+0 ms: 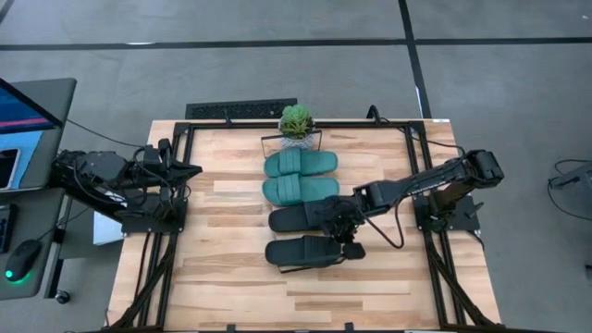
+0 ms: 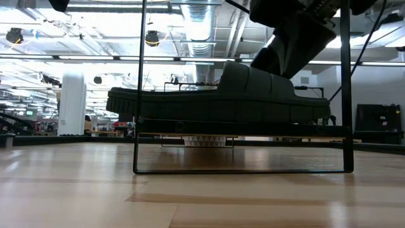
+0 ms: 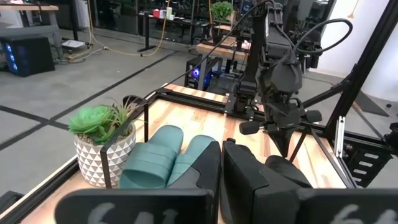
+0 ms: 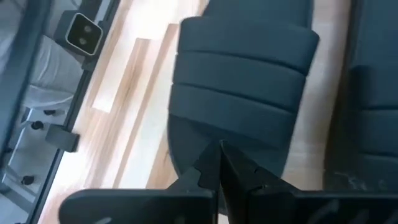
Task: Pick and place slides into the shelf
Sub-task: Put the black slides on the shelf
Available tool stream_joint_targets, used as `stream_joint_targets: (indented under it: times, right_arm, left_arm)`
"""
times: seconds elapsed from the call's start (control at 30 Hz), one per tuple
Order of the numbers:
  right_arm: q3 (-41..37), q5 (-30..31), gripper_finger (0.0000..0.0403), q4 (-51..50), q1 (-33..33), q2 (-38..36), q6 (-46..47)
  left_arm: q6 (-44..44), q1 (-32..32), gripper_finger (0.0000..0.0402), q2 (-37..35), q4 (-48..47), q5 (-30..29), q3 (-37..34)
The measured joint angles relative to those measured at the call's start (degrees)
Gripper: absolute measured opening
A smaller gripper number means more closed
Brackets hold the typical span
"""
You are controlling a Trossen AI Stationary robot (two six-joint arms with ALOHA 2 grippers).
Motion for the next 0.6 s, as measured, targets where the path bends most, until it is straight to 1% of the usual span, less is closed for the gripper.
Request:
stream_joint_targets:
  times: [0.17,0.23,0.37,0.43,0.6]
  right_arm:
    - [0.0,0.0,0.0,0.4,0.0,0.1,0.0]
    - [0.1,-0.2,0.0,1.1,0.0,1.2,0.3]
    - [0.7,-3.9,0.0,1.2,0.0,4.2,1.5]
    - [1.8,-4.7,0.0,1.2,0.0,5.5,1.1]
    - [3.6,-3.9,0.0,0.7,-0.1,6.5,-1.4]
  left_arm:
    - [0.0,0.0,0.0006,0.0,0.0,0.0,0.0]
    - [0.0,0.0,0.0006,0.0,0.0,0.0,0.0]
    - [0.0,0.0,0.0006,0.0,0.0,0.0,0.0]
    - [0.0,0.0,0.0006,0.0,0.0,0.0,0.0]
    - [0.0,0.0,0.0006,0.0,0.0,0.0,0.0]
